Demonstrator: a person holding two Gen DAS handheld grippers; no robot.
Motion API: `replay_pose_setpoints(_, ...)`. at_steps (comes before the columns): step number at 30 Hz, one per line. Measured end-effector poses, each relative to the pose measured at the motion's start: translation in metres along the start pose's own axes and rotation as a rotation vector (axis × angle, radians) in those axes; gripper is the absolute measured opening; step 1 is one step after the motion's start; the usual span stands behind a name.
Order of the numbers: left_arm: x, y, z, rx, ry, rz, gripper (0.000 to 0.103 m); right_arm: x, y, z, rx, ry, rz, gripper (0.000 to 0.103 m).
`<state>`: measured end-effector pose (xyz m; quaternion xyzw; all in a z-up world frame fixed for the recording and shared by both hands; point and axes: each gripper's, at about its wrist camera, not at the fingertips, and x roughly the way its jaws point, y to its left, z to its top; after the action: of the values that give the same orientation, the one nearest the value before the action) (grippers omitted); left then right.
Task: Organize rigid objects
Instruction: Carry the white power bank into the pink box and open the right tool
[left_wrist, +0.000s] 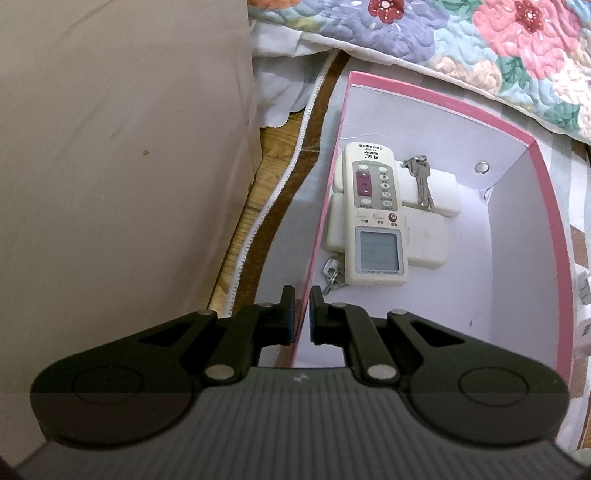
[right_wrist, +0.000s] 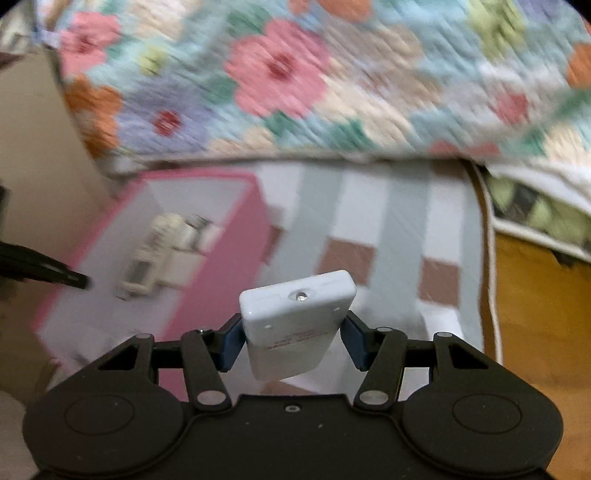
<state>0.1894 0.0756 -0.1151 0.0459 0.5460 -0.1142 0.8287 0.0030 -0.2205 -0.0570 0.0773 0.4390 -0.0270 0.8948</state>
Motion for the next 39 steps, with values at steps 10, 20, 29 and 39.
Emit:
replay_pose_setpoints(10,-0.001,0.001,0.000,-0.007,0.000,-0.005,0.007,-0.039,0.024,0.032,0.091,-0.049,0.309,0.061)
replay_pose_setpoints(20,0.000,0.003,-0.001,-0.010,0.002,-0.015,0.007,-0.022,0.070,0.020,-0.058,0.039,0.345,0.061)
replay_pose_setpoints(29,0.001,0.006,-0.001,-0.023,0.004,-0.035,0.007,-0.003,0.097,0.011,-0.219,0.092,0.310,0.061)
replay_pose_setpoints(39,0.001,0.006,-0.002,-0.021,0.001,-0.036,0.007,0.013,0.143,0.014,-0.497,0.222,0.105,0.061)
